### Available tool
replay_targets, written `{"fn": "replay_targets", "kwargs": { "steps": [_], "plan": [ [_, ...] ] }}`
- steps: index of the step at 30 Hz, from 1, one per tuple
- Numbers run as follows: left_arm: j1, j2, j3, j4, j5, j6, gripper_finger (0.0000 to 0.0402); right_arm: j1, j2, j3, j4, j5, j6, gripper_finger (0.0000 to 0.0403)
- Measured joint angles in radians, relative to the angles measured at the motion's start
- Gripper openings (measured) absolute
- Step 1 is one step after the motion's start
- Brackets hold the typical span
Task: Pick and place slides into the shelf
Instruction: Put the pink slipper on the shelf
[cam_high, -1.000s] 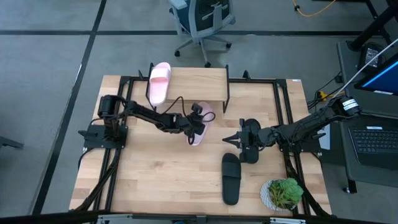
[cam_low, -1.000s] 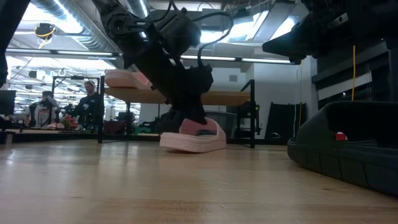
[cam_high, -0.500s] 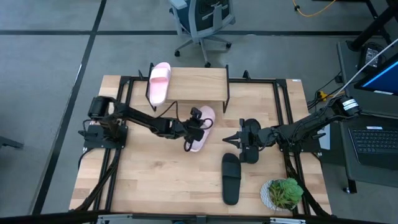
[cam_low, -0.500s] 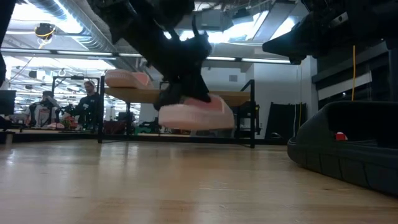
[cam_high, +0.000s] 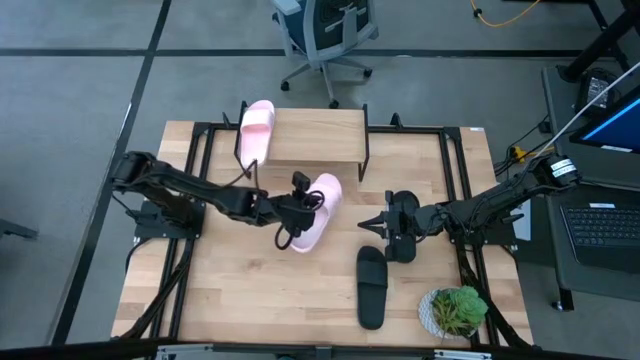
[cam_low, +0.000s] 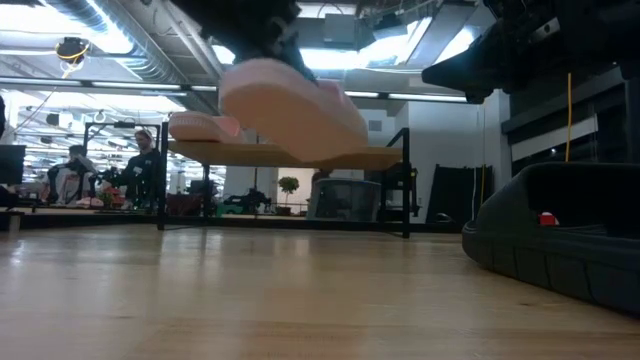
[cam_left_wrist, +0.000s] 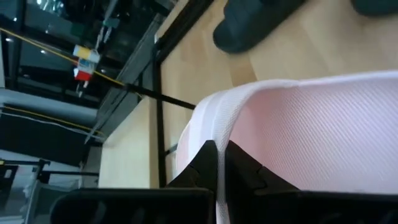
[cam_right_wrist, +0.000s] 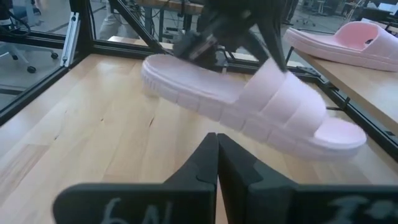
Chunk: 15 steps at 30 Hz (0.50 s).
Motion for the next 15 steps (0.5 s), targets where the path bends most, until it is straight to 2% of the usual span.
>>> {"fn": "replay_targets", "kwargs": {
  "steps": [7,15],
  "plan": [
    [0.006,-0.087,0.0,-0.078,-0.118,0.001,0.0002,0.0,0.0,0.0,0.002,0.0,0.0,0.001],
    [0.068,-0.146,0.0,-0.107,-0.127,0.044,0.0002,0.0,0.0,0.0,0.002,0.0,-0.001,0.001]
  ]
}}
